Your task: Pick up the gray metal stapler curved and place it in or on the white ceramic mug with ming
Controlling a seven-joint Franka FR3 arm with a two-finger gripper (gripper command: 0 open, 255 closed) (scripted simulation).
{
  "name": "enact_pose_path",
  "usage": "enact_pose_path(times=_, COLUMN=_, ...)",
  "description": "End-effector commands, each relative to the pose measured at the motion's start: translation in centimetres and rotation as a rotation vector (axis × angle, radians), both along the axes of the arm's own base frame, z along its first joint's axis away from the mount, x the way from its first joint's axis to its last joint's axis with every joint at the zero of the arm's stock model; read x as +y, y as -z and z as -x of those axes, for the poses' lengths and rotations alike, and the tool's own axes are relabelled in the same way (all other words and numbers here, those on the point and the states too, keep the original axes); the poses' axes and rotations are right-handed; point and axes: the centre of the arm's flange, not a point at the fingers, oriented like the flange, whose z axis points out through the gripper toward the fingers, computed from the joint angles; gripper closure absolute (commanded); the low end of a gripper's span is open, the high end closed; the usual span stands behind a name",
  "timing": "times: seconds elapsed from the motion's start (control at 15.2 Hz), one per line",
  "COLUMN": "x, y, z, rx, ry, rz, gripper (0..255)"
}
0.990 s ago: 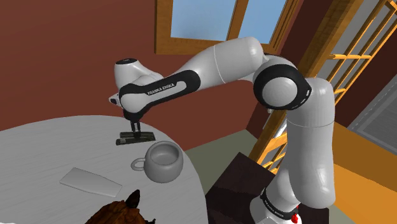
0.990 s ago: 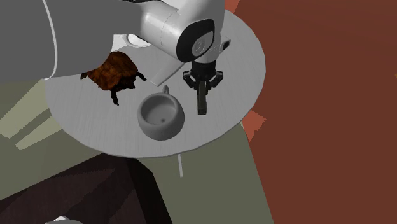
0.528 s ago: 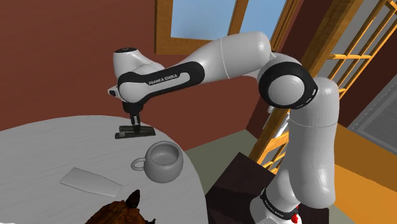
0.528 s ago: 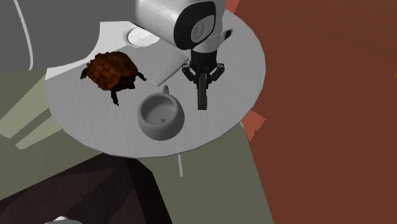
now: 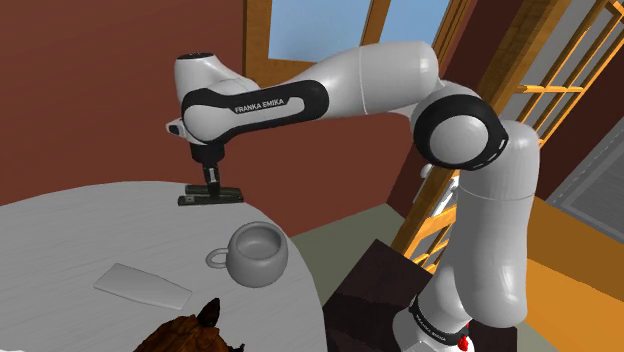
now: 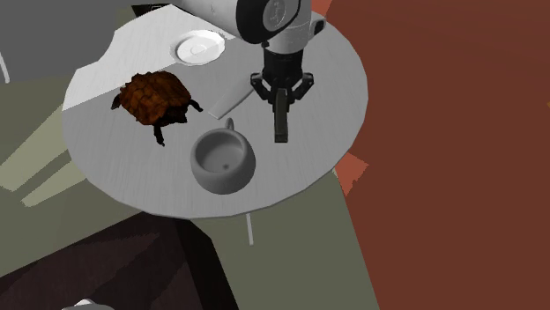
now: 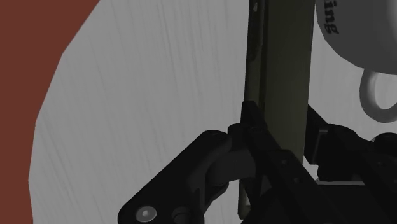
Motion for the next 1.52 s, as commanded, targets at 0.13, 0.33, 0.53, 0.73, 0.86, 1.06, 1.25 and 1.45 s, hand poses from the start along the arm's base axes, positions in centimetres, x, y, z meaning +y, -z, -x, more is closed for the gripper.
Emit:
enact_pose_path(times=0.13, x=0.0, y=-2.1, z=0.0, rx=0.000, ry=0.000, rz=0.000, gripper=255)
enact_pose_path(times=0.33, x=0.1, y=-2.7, z=1.4, rx=0.000, ry=0.000, rz=0.000, gripper=255)
enact_pose_path(times=0.53, x=0.3, y=-2.5, z=5.3, rx=0.000, ry=0.000, rz=0.000, gripper=255)
enact_pose_path(times=0.73, x=0.5, y=-2.3, z=9.3, rx=0.000, ry=0.000, rz=0.000, gripper=255)
enact_pose_path(times=0.86, x=0.6, y=-2.1, z=11.9, rx=0.000, ry=0.000, rz=0.000, gripper=255)
enact_pose_path(times=1.06, x=0.8, y=-1.9, z=16.3, rx=0.000, ry=0.000, rz=0.000, gripper=255)
enact_pose_path(times=1.25, x=0.8, y=-0.3, z=16.3, rx=0.000, ry=0.000, rz=0.000, gripper=255)
enact_pose_path(times=1.45, x=0.8, y=1.3, z=16.3, rx=0.000, ry=0.000, rz=0.000, gripper=255)
